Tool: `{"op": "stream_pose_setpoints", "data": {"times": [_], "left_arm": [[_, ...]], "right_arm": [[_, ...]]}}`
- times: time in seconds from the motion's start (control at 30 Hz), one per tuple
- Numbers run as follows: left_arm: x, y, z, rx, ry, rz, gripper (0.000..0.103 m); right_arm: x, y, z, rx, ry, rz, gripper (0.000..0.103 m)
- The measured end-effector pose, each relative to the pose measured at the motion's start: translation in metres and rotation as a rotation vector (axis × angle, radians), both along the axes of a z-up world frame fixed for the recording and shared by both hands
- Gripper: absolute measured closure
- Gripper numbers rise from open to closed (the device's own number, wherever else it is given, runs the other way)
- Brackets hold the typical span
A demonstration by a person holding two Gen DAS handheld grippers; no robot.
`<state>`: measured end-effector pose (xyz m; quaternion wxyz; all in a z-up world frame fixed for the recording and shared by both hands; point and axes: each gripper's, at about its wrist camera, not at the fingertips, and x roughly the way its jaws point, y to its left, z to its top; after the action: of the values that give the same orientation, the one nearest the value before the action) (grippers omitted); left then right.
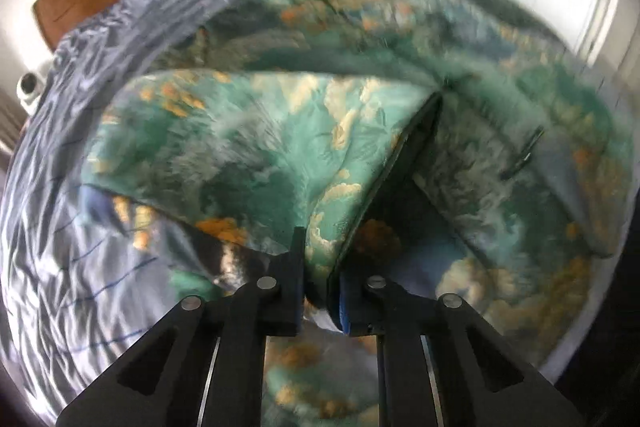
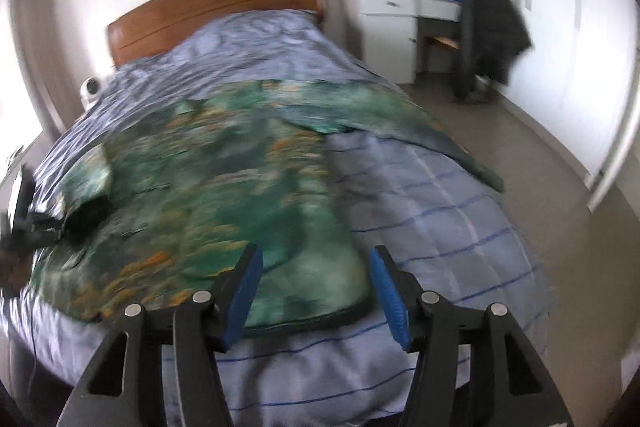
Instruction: Fold large clothes
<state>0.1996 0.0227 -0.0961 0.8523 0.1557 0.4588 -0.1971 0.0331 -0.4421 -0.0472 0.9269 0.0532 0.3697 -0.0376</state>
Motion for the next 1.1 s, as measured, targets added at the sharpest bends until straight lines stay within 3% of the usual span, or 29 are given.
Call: {"op": "stream_pose_setpoints", "data": {"times": [0.13,0.23,0.33,0.43,0.57,0.6,0.7,0.83,0.9,1.0,1.1], "left_arm": [[-0.018,0.058,0.049,-0.14,-0.083,0.143,0.092],[-0.029,0.129,0.083,-0.25,-0.138,0.316,0.091],[-0.041,0.199,0.097,-0.256,-0.192,0.502,0.088],[-0.052,0.265,0.09,-0.233,-0.206,0.733,0.072],[-0.084,0.316,0.074,-0.175,-0.232,0.947,0.032],[-0.094,0.32,0.07,-0.182,-0.237,0.977,0.029],[-0.116,0.312,0.062,-0.215,-0.247,0.994,0.018],[-0.132,0.267,0.06,-0.242,-0.258,0.937,0.007],[-0.135,0.246,0.062,-0.271,-0.252,0.893,0.006],[-0.136,0.211,0.067,-0.325,-0.241,0.82,0.004],[-0.136,0.183,0.072,-0.347,-0.238,0.763,0.004]], "right_arm": [[-0.011,0.034,0.01,0.01,-0.034,0.069,0.046],[-0.016,0.049,0.018,0.015,-0.053,0.112,0.046],[-0.016,0.061,0.023,0.018,-0.066,0.14,0.046],[-0.019,0.068,0.025,0.013,-0.075,0.16,0.046],[-0.021,0.077,0.024,0.009,-0.081,0.177,0.046],[-0.022,0.079,0.024,0.011,-0.08,0.179,0.046],[-0.022,0.083,0.023,0.013,-0.077,0.18,0.046],[-0.019,0.091,0.023,0.007,-0.063,0.183,0.046],[-0.017,0.094,0.023,0.001,-0.058,0.189,0.043],[-0.018,0.098,0.025,-0.014,-0.057,0.193,0.03],[-0.021,0.099,0.024,-0.03,-0.062,0.184,0.028]]}}
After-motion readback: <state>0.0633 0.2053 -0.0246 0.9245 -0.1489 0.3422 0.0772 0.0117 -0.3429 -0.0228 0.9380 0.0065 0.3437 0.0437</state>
